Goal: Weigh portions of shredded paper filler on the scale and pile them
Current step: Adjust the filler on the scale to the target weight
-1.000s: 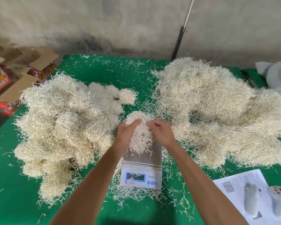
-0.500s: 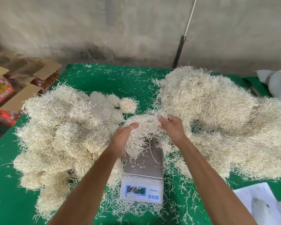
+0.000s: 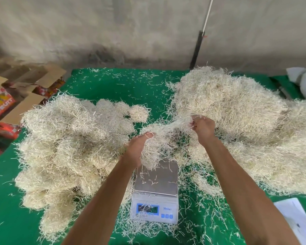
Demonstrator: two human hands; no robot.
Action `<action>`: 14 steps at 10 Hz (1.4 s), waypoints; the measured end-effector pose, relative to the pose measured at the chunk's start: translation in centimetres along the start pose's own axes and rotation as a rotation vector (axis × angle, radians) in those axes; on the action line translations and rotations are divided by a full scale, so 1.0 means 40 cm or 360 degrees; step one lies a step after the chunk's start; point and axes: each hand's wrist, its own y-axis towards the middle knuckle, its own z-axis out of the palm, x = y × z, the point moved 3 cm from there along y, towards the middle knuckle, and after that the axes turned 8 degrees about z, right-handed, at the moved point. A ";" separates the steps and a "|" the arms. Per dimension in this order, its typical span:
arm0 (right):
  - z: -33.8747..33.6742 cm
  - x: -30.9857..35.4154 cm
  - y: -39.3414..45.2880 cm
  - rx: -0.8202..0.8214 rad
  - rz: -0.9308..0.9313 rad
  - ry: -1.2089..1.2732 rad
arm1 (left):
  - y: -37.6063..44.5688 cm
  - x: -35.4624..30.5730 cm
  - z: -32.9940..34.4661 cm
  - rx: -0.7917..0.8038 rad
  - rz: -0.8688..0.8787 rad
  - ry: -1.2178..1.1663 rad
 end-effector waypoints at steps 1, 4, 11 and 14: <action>-0.035 0.016 0.031 -0.0150 0.0017 0.0186 | -0.002 0.008 -0.021 0.0131 -0.0029 -0.0265; 0.054 -0.052 -0.059 0.0432 -0.0291 -0.0955 | -0.001 0.037 -0.019 0.0064 -0.0021 -0.0332; -0.027 -0.064 0.017 -0.0415 -0.0535 -0.1847 | -0.035 0.074 0.041 0.0154 -0.0151 -0.0440; -0.160 -0.051 0.084 -0.0565 -0.0354 -0.1263 | 0.004 0.130 -0.088 -0.0062 -0.0031 -0.1028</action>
